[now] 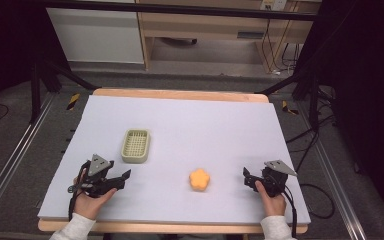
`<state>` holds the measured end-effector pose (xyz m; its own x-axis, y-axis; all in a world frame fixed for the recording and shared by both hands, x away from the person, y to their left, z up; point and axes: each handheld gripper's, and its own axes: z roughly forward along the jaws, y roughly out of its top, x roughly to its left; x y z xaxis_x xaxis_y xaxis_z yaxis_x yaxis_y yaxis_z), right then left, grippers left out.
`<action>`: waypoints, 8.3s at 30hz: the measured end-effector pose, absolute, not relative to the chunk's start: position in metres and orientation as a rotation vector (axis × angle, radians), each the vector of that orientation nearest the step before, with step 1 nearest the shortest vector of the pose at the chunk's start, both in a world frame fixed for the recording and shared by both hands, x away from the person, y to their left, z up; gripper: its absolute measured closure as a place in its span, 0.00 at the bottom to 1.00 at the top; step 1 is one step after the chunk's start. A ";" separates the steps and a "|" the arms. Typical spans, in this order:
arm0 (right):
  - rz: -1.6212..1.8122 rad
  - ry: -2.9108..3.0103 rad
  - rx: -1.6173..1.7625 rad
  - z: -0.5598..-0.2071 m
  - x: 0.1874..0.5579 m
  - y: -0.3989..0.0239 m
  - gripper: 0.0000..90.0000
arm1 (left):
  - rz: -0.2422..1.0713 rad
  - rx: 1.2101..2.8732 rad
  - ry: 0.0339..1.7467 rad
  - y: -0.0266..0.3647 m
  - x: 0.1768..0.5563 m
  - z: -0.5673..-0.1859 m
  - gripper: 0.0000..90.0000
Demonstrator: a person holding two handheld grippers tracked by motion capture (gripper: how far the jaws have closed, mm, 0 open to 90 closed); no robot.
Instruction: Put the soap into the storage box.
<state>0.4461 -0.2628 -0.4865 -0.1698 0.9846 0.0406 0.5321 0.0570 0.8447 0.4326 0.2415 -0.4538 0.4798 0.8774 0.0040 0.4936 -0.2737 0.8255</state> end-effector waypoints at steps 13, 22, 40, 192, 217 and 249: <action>0.983 1.759 1.532 -0.487 0.447 -0.262 0.05 | 0.600 1.958 1.101 0.227 0.432 -0.453 0.31; 0.995 1.754 1.525 -0.487 0.446 -0.263 0.05 | 0.590 1.965 1.075 0.216 0.432 -0.452 0.31; 0.996 1.754 1.523 -0.487 0.446 -0.263 0.05 | 0.552 1.980 1.019 0.195 0.429 -0.446 0.29; 0.997 1.776 1.538 -0.487 0.448 -0.263 0.05 | 0.297 2.353 0.857 0.007 0.463 -0.465 0.25; 0.997 1.780 1.539 -0.487 0.448 -0.263 0.05 | 0.290 2.352 0.893 0.005 0.464 -0.470 0.26; 0.999 1.784 1.543 -0.487 0.448 -0.264 0.05 | 0.322 2.337 0.876 0.004 0.461 -0.472 0.28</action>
<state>0.4484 -0.2636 -0.4872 -0.1700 0.9842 0.0497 0.5563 0.0542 0.8292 0.4614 0.0040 -0.4717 0.7508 0.6604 0.0112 0.5106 -0.5911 0.6244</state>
